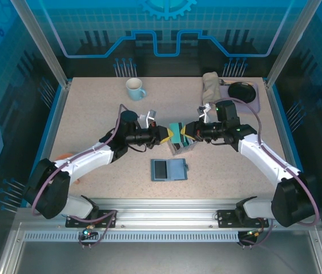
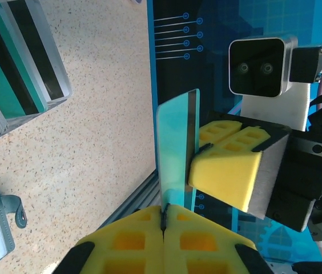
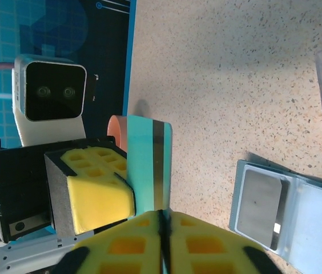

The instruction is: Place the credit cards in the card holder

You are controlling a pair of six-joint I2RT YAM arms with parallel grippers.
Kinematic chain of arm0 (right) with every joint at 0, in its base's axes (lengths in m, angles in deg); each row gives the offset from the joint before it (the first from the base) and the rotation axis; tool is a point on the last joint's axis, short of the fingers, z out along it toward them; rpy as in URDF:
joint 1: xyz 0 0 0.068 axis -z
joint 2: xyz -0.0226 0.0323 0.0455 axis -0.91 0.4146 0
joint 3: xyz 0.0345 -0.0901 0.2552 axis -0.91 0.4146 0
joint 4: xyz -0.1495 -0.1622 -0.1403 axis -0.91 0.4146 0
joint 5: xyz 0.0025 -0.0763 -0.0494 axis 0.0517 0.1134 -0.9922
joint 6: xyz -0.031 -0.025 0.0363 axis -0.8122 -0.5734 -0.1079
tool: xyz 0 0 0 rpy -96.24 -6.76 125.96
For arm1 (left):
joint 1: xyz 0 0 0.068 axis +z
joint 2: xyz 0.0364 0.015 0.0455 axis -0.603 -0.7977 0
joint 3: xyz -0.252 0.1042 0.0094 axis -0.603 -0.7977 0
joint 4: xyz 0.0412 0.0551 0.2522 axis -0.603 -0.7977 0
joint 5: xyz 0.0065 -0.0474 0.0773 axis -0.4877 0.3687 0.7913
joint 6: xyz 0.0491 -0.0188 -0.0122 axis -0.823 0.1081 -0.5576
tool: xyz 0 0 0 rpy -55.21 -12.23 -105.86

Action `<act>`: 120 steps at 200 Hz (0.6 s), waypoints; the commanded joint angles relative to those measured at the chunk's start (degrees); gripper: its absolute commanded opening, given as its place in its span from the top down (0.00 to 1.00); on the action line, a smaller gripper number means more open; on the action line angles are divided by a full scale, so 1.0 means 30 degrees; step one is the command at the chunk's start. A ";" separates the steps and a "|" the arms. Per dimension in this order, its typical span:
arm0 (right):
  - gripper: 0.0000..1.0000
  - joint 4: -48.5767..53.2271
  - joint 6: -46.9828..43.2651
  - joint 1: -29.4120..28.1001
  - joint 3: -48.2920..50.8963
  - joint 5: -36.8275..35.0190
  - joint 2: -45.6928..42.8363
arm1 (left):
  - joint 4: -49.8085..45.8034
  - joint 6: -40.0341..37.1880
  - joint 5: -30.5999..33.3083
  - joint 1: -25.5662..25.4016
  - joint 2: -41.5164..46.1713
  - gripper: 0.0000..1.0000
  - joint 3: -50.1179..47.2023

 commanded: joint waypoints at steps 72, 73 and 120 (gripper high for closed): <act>0.38 0.6067 -0.2943 -0.3291 0.1237 -0.9903 0.1273 | -0.5498 -0.3227 0.3301 -0.0853 0.1877 1.00 -0.3463; 0.38 0.6084 -0.2921 -0.3378 0.1246 -1.0063 0.1316 | -0.5492 -0.3210 0.3343 -0.0865 0.1880 1.00 -0.3523; 0.28 0.6756 -0.2559 -0.6361 0.0632 -1.3209 0.4201 | -0.4893 -0.3208 0.4799 -0.1733 0.1577 1.00 -0.5145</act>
